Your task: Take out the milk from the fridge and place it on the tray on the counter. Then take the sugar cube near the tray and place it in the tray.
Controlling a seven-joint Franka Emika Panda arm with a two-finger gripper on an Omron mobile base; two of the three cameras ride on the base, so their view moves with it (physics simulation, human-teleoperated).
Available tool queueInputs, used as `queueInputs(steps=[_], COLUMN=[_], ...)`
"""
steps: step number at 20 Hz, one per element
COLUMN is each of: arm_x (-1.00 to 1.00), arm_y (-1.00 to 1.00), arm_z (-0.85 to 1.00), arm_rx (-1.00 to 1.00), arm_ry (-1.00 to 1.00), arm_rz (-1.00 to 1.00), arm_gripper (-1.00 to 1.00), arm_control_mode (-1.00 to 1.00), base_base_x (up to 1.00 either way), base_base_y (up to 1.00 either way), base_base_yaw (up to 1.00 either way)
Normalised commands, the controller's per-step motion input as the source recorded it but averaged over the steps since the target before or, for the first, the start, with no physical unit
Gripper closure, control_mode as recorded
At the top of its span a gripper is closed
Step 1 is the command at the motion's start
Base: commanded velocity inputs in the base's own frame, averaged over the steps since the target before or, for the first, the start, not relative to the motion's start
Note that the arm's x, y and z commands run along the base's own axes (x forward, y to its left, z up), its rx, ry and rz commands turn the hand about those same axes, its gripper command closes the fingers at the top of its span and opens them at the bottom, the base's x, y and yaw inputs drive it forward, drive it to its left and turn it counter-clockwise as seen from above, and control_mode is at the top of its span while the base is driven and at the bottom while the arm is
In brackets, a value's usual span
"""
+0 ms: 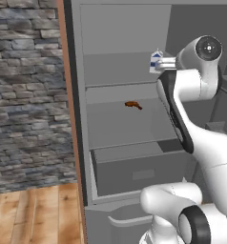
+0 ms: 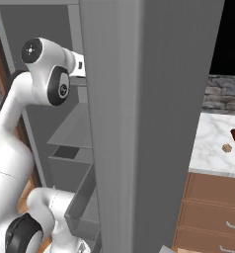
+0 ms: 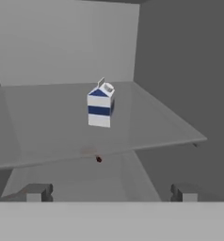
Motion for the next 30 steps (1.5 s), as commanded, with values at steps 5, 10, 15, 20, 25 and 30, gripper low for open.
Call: queueInputs(steps=[5,10,15,20,25,30], arm_x=[0.44,0.38,0.32,0.41,0.41,0.38], arm_y=[0.0,0.0,0.0,0.0,0.0,-0.04], arm_z=[0.0,0.0,0.0,0.0,0.0,0.0], arm_rx=[0.0,0.0,0.0,0.0,0.0,0.0], arm_ry=[-0.01,0.0,0.0,0.0,0.0,0.0], arm_rz=[-0.01,-0.02,-0.02,-0.01,0.0,0.0], arm_gripper=[-1.0,-1.0,-1.0,-1.0,-1.0,-1.0], arm_control_mode=[-1.0,-1.0,-1.0,-1.0,-1.0,-1.0], base_base_x=[0.0,0.0,0.0,0.0,0.0,0.0], base_base_y=[0.0,0.0,0.0,0.0,0.0,0.0], base_base_yaw=[0.0,0.0,0.0,0.0,0.0,0.0])
